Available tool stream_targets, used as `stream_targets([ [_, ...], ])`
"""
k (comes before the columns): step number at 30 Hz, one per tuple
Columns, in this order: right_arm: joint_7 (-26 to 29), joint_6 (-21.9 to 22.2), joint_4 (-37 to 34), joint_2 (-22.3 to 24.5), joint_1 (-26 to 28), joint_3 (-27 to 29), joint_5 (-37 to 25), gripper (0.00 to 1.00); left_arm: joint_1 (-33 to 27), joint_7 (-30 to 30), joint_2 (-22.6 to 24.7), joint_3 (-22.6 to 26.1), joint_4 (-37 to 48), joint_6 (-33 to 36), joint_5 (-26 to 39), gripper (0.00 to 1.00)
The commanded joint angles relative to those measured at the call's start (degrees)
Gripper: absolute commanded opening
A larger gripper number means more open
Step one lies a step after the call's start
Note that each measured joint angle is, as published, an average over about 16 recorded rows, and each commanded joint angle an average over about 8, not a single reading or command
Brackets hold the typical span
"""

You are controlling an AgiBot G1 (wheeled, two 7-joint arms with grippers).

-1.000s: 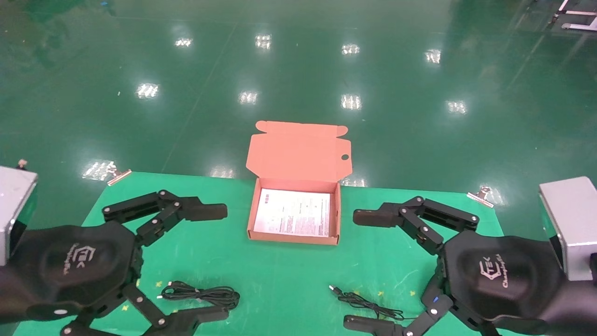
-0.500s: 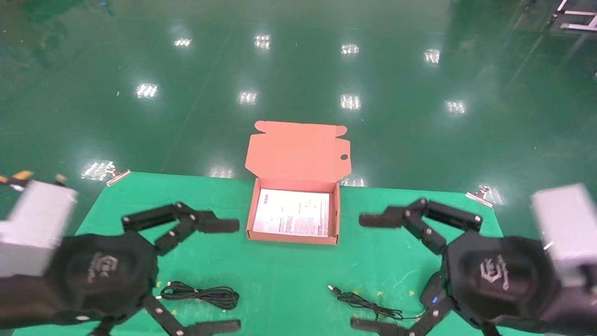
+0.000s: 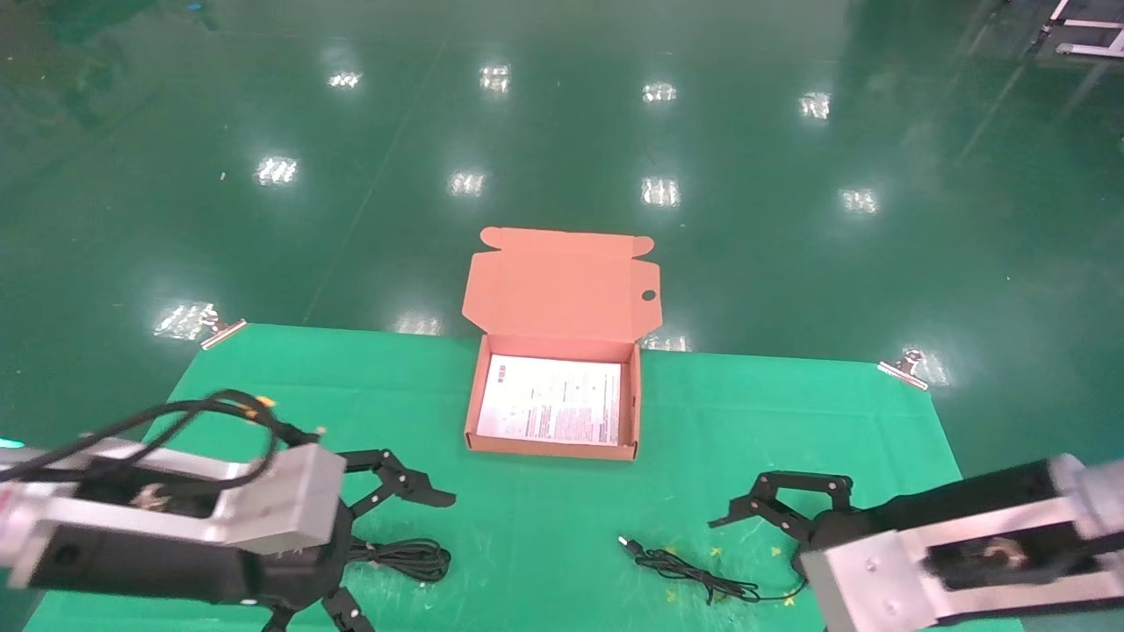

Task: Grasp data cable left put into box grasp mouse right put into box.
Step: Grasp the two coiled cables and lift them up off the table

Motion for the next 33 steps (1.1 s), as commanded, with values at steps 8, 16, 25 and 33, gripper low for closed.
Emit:
stream_targets([
  [8,-5.1,0.5,0.1,-4.5,8.6,-14.4,-12.5,1.00,-5.8,-1.5,3.7,7.7,-0.3,0.0,14.6,1.00],
  [16,-4.6,3.1,-0.2,-7.9,8.7,-21.1,-19.7,1.00,-6.9,-1.4,7.9,14.2,-1.2,-2.8,28.9,1.00],
  [25,1.2,8.6,-0.3,-12.6,5.8,-26.0,-33.0,1.00,-3.8,-3.2,11.4,18.8,-1.3,-9.1,42.1,1.00],
  [33,12.9,16.1,-0.3,-15.7,1.7,-28.7,-48.9,1.00,-0.6,-6.2,13.8,21.0,-0.5,-14.3,50.6,1.00],
])
